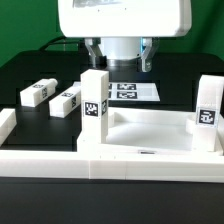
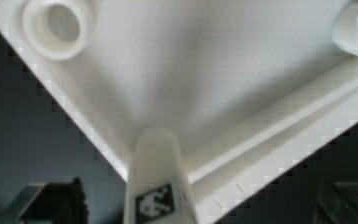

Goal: Assemble desk

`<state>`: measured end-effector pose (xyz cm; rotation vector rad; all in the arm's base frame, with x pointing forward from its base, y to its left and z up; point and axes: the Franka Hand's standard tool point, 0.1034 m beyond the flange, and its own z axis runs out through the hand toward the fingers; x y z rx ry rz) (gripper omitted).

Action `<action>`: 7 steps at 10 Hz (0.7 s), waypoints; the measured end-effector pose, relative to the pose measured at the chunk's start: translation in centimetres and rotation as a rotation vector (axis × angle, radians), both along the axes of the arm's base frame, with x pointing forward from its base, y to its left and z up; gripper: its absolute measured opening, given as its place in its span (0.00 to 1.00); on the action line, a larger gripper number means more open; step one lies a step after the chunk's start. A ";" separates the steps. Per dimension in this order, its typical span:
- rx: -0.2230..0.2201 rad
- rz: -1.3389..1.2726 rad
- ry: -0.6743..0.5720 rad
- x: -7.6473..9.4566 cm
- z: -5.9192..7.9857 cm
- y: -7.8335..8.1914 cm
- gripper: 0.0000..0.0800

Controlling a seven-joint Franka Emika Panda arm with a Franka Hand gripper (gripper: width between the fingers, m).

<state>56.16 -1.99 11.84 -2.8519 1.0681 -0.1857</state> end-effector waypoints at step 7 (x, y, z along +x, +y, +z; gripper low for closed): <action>0.058 -0.240 0.020 -1.3 -1.1 0.6 0.81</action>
Offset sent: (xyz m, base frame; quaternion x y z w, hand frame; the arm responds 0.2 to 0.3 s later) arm 0.0000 0.0000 0.0000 0.0000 0.0000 0.0650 0.9979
